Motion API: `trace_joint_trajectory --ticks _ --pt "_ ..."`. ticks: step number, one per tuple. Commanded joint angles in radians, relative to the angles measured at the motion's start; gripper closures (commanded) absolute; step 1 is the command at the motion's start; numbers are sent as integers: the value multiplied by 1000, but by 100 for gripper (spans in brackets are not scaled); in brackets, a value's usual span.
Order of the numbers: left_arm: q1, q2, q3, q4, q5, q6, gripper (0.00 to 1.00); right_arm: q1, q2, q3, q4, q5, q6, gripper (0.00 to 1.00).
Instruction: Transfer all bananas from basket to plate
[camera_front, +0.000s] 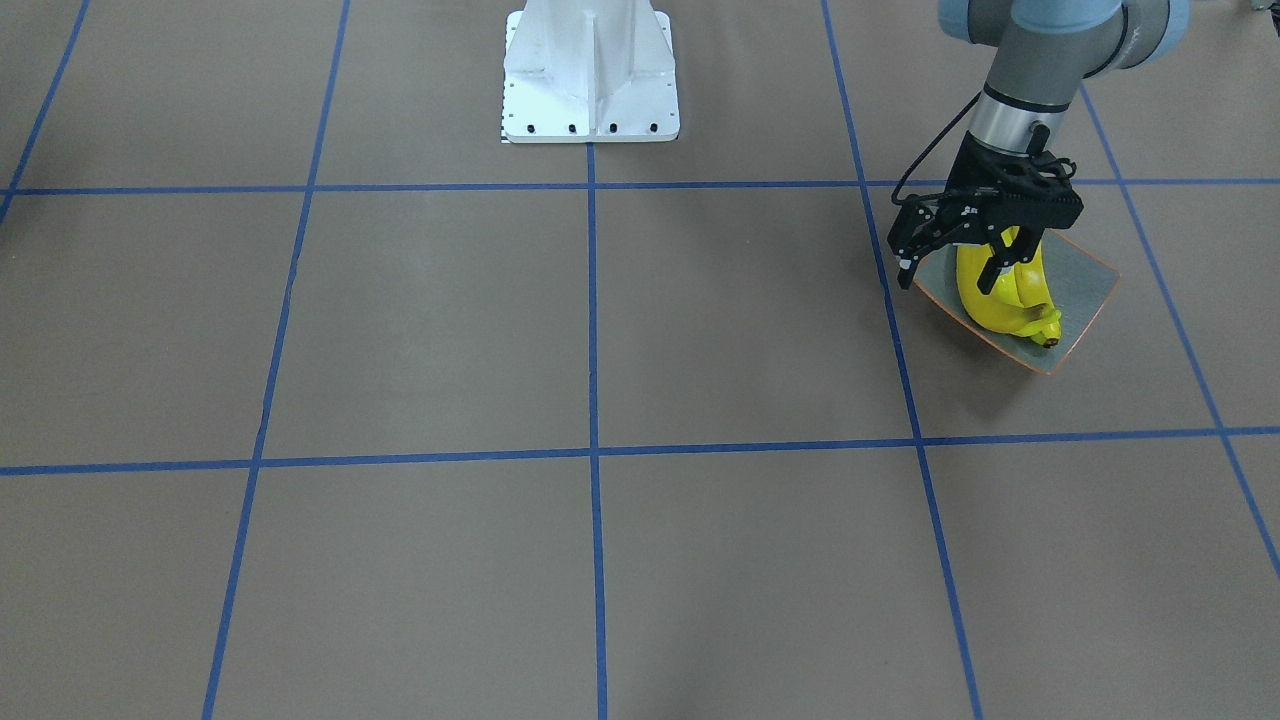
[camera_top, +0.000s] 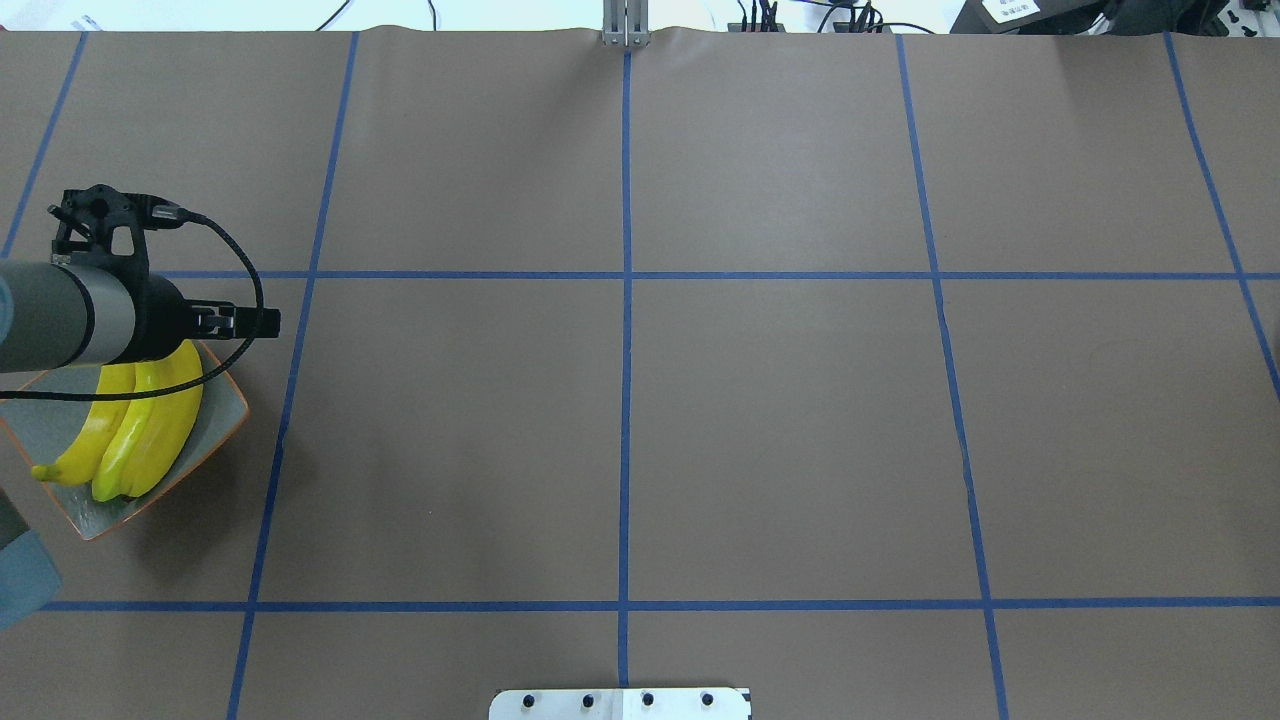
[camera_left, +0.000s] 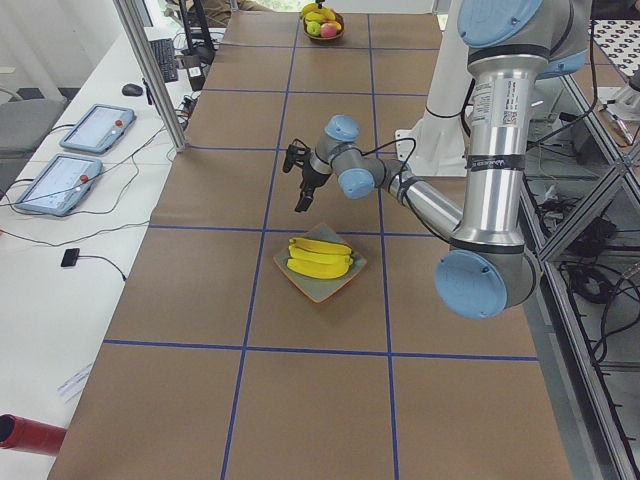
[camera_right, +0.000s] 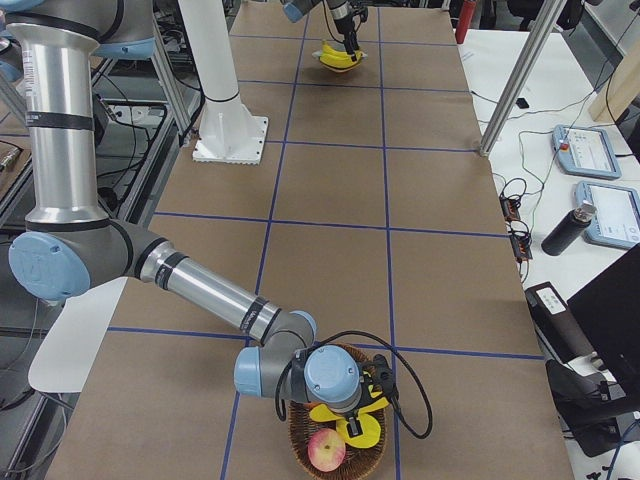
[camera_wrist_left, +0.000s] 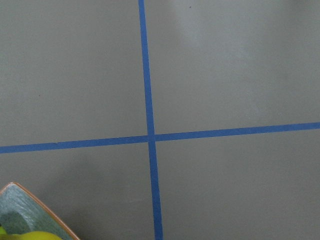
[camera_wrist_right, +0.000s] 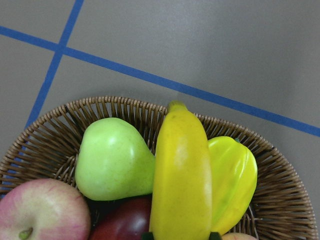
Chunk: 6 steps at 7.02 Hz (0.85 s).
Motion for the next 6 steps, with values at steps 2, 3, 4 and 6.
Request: trace_joint_trajectory --ticks 2,3,4,6 --pt "1 -9 0 0 -2 -4 1 22 95 184 -249 2 20 100" --pt "1 -10 -2 0 -4 -17 1 -6 124 234 -273 22 137 100" --pt "3 -23 -2 -1 -2 -45 1 -107 126 319 -266 36 321 100" --pt "3 -96 -2 -1 -1 -135 1 -299 167 497 -255 33 707 100"
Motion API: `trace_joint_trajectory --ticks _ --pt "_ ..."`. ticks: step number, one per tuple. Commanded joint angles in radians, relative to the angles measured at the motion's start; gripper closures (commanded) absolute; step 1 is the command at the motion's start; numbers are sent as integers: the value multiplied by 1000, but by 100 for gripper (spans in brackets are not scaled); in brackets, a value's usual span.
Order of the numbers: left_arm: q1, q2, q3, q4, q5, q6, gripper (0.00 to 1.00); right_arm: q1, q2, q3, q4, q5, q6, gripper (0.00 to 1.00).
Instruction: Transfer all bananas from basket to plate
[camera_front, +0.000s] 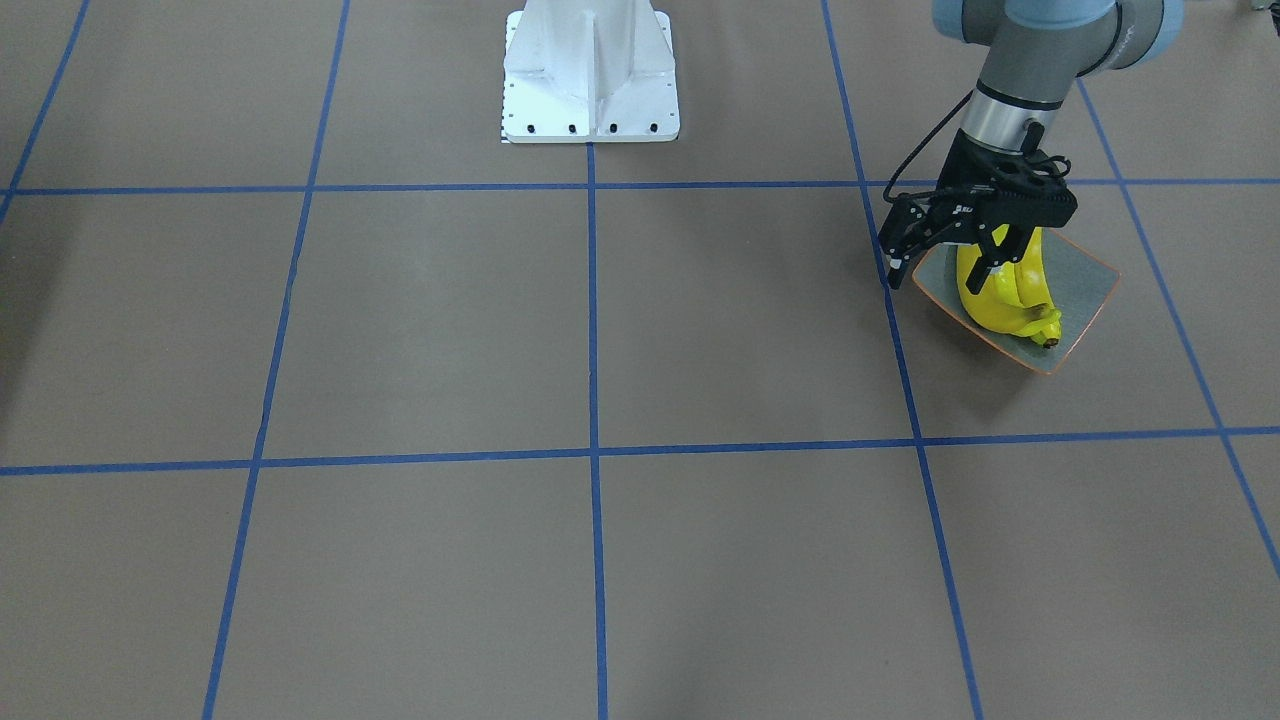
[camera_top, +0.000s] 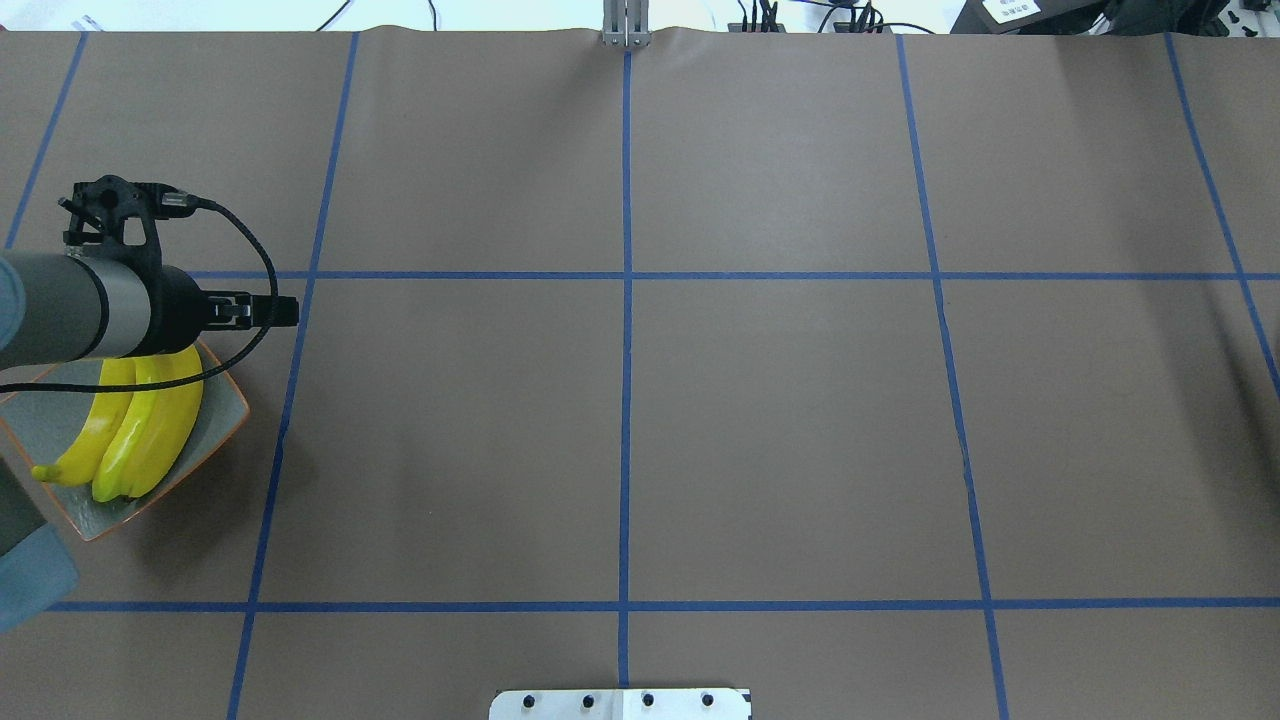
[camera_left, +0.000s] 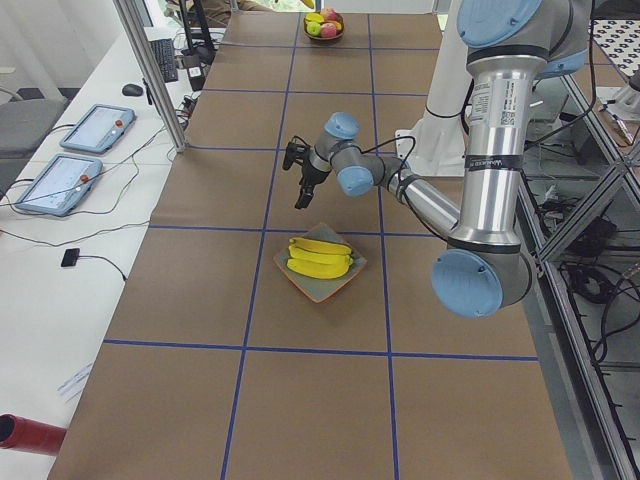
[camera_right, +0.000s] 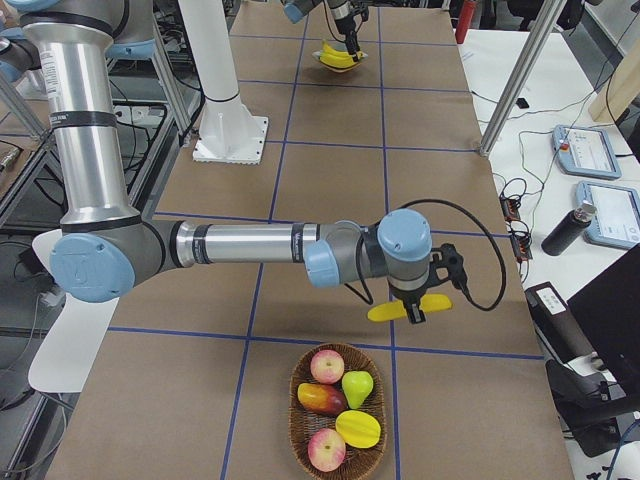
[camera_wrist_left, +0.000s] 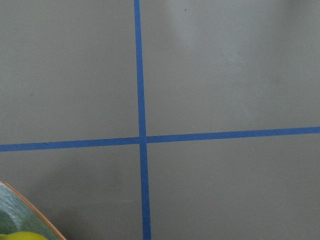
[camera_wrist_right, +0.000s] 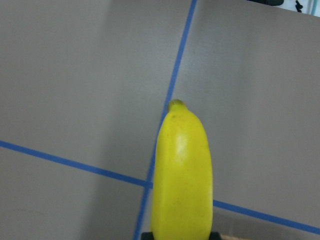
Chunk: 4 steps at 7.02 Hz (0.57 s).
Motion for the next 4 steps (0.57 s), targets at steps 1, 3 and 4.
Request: trace_joint_trajectory --ticks 1,3,4 --pt "5 -107 1 0 1 -140 1 -184 85 137 7 -1 377 100" --pt "9 -217 3 0 -5 -263 0 -368 203 128 179 -45 719 100" --pt "9 -257 -3 -3 -5 -318 1 -445 236 127 279 -94 868 100"
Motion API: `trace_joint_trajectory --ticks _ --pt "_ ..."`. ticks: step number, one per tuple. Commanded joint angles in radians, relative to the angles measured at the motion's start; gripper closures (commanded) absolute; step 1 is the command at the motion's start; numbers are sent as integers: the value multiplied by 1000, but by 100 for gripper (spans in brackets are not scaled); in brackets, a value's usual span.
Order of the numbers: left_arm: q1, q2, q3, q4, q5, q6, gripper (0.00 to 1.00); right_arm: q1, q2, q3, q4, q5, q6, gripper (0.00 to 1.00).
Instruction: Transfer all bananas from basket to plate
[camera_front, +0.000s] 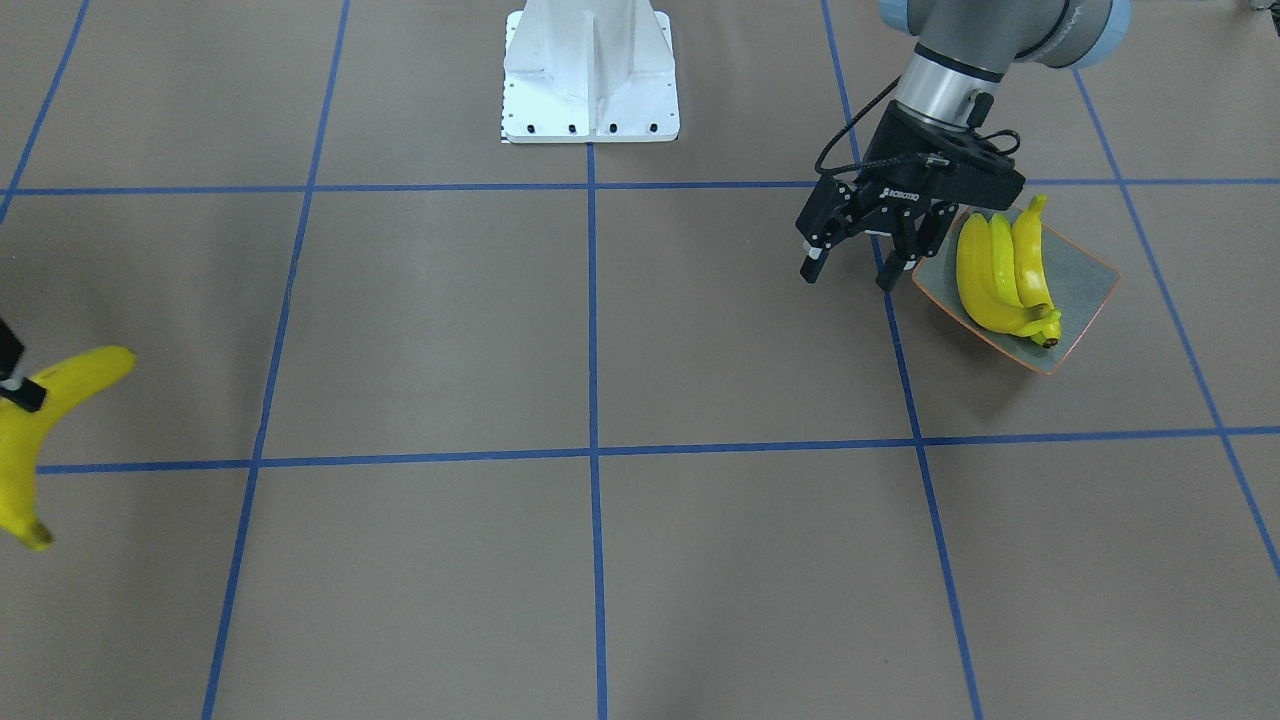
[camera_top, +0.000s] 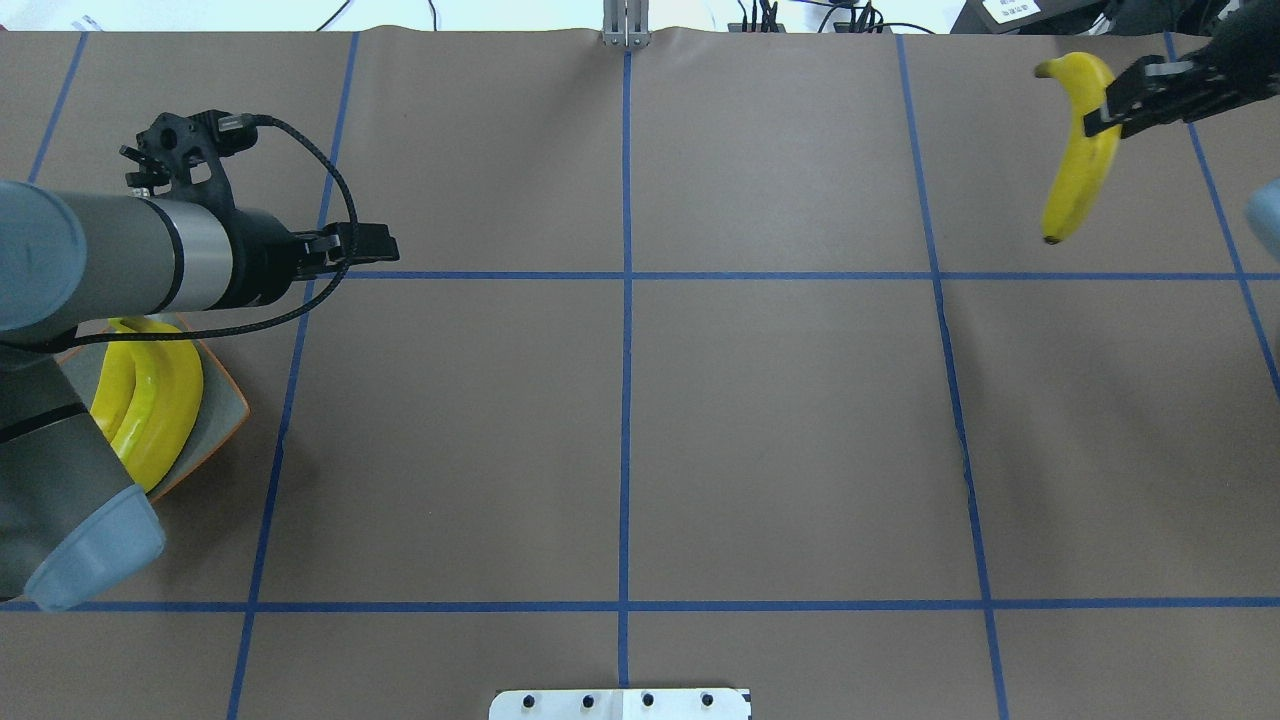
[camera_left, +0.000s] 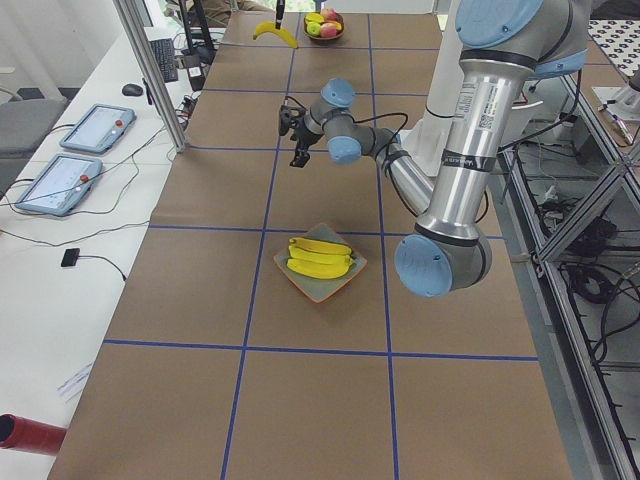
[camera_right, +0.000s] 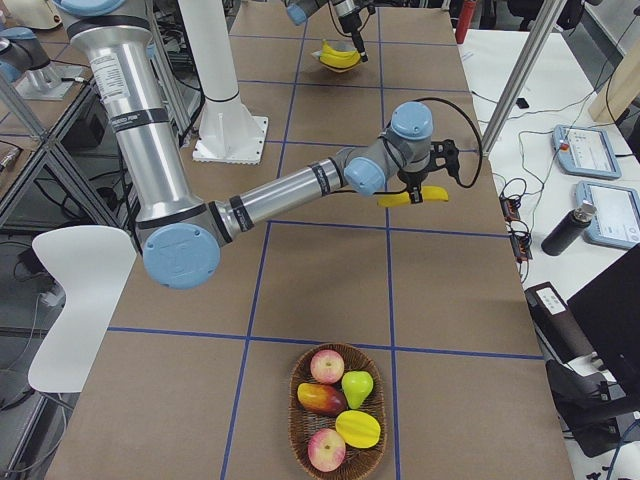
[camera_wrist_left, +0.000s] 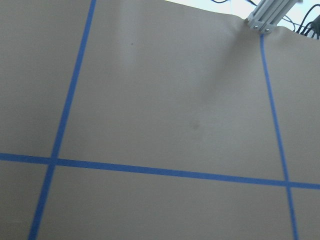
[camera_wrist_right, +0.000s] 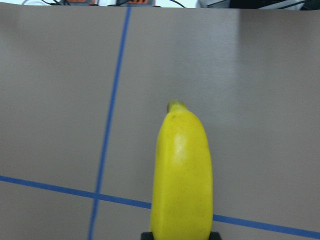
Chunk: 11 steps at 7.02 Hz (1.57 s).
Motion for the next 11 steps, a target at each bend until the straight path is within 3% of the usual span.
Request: trace_joint_trajectory --ticks 1,2,6,11 --pt "1 -101 -1 -7 -1 -98 1 -160 85 -1 199 -84 322 100" --pt "10 -135 -8 -45 -3 -113 1 -200 126 -1 233 -86 393 100" --pt "134 -135 62 -446 -1 -107 1 -283 286 2 235 -74 519 100" --pt "185 -166 78 -472 2 -38 1 -391 335 34 236 -81 599 100"
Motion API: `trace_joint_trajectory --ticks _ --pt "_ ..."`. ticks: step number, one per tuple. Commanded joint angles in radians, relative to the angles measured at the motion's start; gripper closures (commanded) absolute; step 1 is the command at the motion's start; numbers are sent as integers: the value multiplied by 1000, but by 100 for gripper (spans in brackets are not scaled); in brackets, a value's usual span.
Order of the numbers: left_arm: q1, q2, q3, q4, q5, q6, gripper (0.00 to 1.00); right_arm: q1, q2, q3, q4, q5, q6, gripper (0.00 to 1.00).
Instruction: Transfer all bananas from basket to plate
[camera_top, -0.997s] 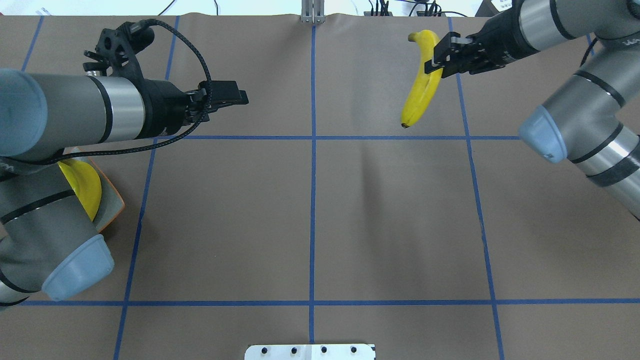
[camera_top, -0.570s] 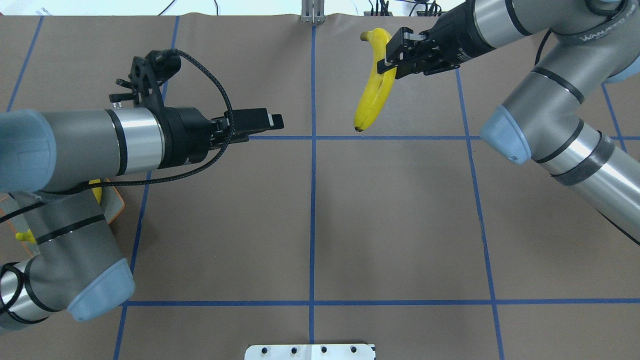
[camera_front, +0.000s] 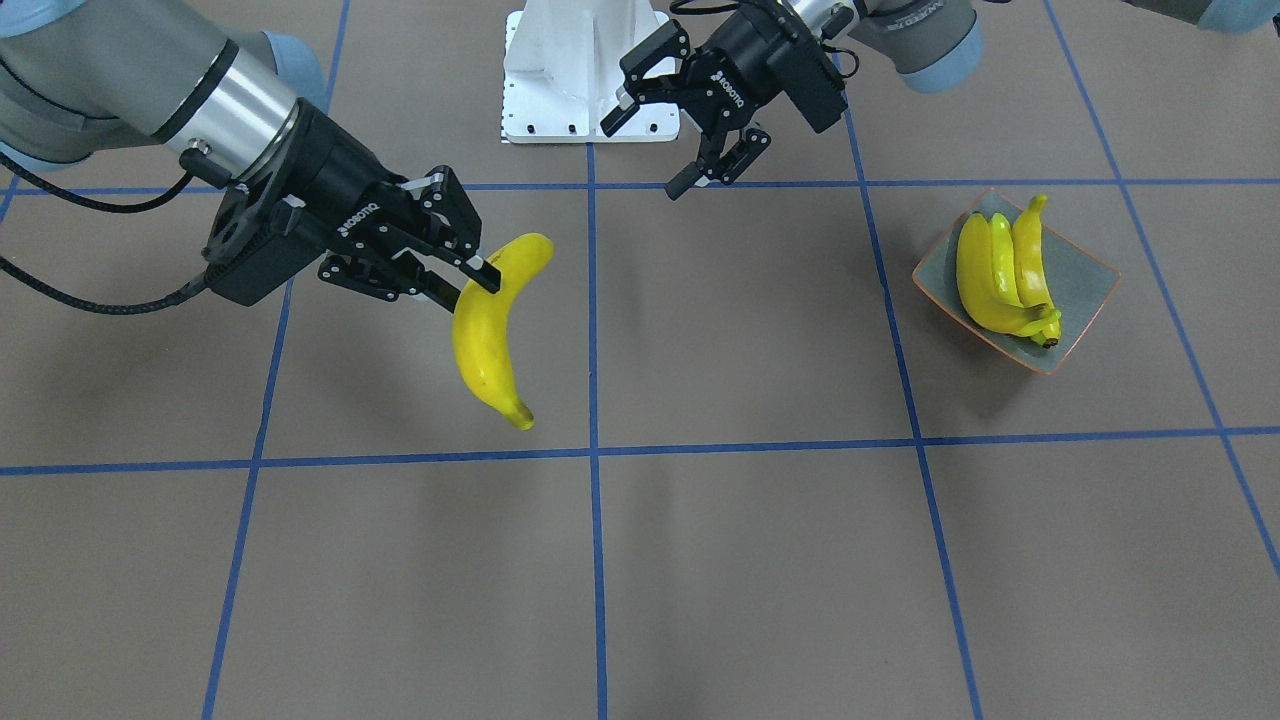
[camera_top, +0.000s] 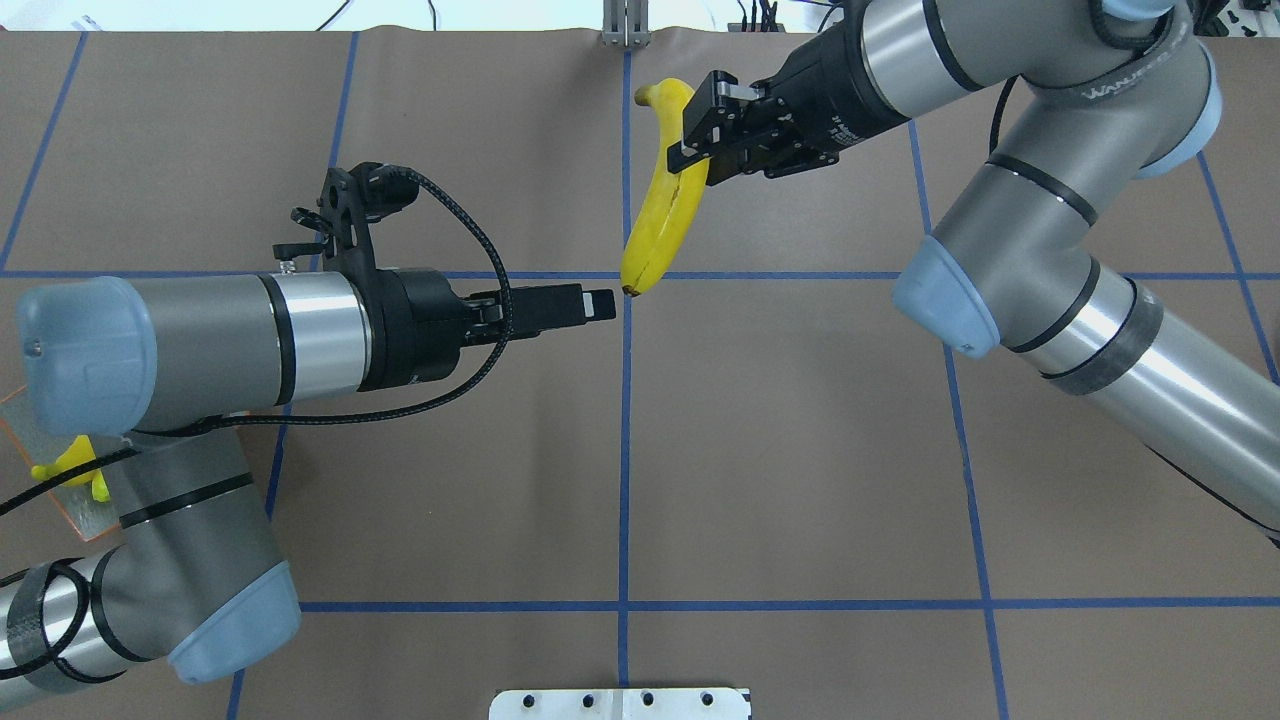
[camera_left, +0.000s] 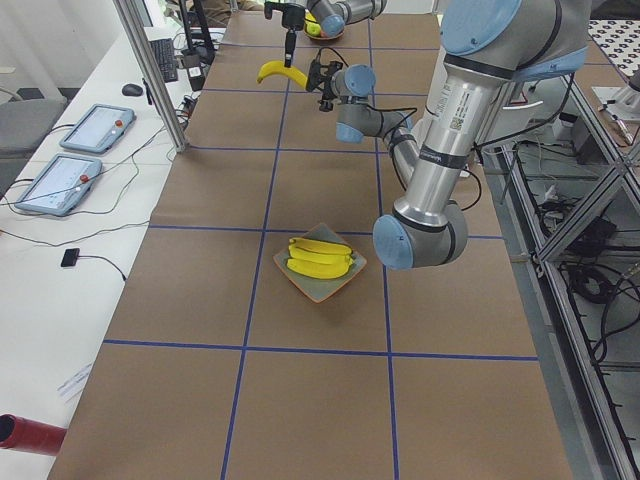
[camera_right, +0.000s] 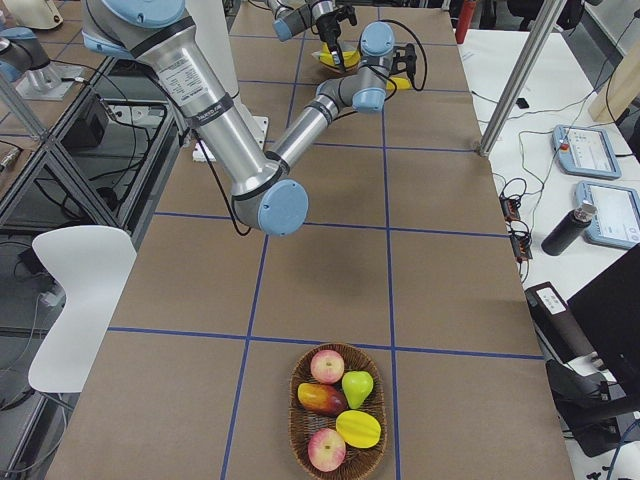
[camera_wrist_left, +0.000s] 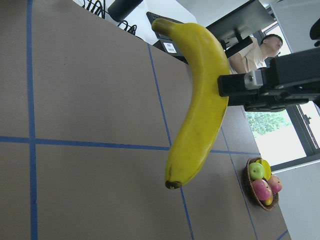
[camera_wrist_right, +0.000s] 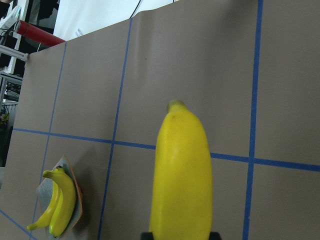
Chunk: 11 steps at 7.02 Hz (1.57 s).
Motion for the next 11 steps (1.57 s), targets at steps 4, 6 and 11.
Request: trace_joint_trajectory --ticks 4,6,11 --pt "10 -11 11 -5 0 2 1 -110 2 75 1 -45 76 100" --pt "17 -14 11 -17 0 1 18 -117 2 79 1 -50 75 100" --pt "41 -11 12 -77 2 -48 100 -143 11 89 3 -117 78 1"
